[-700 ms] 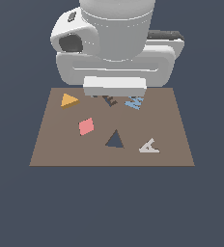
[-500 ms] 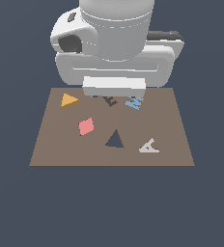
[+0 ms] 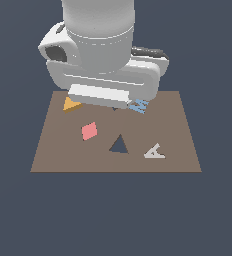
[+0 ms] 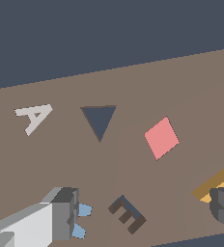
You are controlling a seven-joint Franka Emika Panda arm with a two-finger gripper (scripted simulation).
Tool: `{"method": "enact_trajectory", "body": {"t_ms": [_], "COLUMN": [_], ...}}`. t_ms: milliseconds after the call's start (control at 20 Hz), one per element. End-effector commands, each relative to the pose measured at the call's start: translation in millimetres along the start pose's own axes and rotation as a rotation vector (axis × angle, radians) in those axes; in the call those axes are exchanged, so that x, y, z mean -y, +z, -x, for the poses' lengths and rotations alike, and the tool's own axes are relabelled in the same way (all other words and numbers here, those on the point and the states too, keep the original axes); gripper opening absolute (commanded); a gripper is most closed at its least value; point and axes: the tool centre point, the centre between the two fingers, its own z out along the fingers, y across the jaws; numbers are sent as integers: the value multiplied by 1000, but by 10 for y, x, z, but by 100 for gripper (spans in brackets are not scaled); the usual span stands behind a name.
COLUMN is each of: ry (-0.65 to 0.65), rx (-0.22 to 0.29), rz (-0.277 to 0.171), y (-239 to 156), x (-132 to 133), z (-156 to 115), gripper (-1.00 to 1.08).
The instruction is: Insert a designated object into the corresponding slot on a board.
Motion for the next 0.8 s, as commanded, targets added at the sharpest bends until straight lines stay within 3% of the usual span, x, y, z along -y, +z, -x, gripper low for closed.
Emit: {"method": "enact_trajectory", "body": {"t_ms": [0,350,750], "ry": [68,345,684], "rx": [2,6,12], "rz": [1,5,9], "y": [79,395,779], "x": [-131,-646,-1215], "z": [-5,67,354], "gripper": [100,100,100]}}
